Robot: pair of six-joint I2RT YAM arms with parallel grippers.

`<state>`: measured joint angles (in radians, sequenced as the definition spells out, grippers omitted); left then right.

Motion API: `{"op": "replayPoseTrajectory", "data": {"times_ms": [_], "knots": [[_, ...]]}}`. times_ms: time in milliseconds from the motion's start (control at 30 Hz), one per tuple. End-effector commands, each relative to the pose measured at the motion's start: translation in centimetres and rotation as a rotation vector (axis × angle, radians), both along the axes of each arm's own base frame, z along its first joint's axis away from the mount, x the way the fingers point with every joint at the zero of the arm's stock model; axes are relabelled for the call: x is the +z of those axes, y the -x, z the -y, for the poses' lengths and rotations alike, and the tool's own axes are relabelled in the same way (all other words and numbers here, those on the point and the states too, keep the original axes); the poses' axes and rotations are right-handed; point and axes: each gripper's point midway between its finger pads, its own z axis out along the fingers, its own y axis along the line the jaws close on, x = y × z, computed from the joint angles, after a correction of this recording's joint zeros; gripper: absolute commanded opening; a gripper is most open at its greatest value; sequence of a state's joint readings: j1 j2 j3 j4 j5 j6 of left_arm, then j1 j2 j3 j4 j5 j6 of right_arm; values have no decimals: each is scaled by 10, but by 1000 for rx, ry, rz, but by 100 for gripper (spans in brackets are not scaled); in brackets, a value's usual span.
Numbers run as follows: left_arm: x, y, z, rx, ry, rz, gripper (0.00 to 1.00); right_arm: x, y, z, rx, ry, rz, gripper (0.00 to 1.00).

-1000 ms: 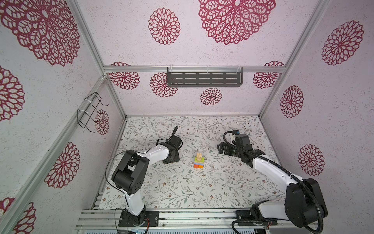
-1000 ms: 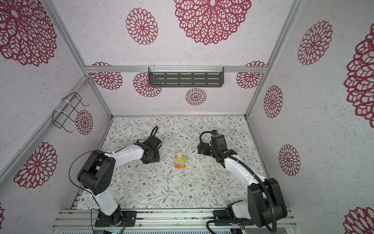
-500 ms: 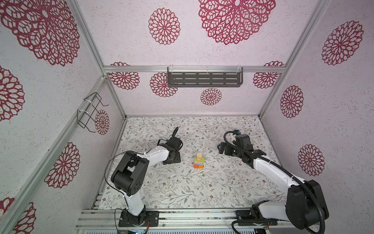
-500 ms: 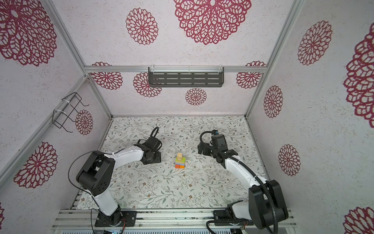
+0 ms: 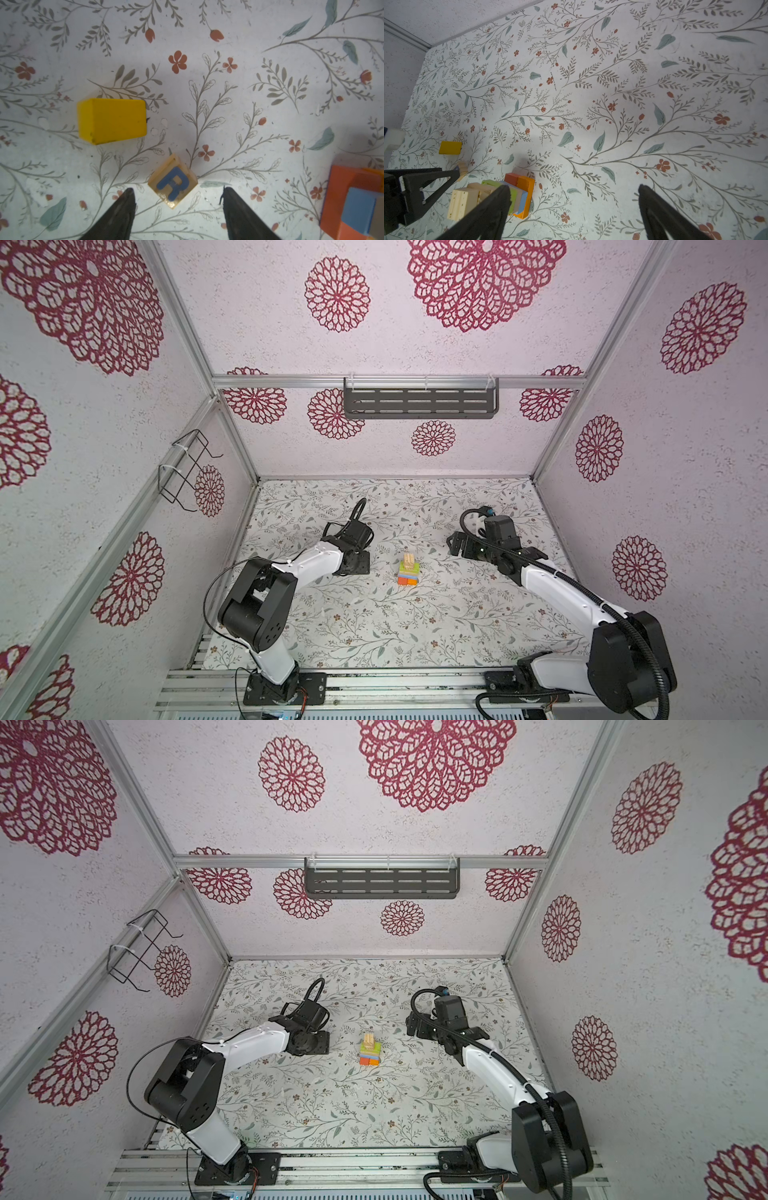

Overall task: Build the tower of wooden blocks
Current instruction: 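Align the left gripper fingers around the 'R' cube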

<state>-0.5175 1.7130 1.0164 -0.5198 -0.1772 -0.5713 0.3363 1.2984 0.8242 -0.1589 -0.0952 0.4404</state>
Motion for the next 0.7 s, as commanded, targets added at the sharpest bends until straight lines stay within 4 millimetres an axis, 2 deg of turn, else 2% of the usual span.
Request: {"op": "replayPoseTrajectory", "data": {"times_ms": [0, 233, 467, 667], "knots": [[1, 4, -2, -23, -23, 5, 76, 12, 2, 1, -3, -24, 25, 99], [-4, 3, -9, -11, -75, -2, 79, 12, 2, 1, -4, -24, 23, 99], [-8, 5, -21, 12, -145, -22, 69, 12, 1, 1, -5, -26, 24, 99], [-10, 6, -21, 11, -143, -21, 68, 10, 0, 1, -4, -20, 19, 99]]}}
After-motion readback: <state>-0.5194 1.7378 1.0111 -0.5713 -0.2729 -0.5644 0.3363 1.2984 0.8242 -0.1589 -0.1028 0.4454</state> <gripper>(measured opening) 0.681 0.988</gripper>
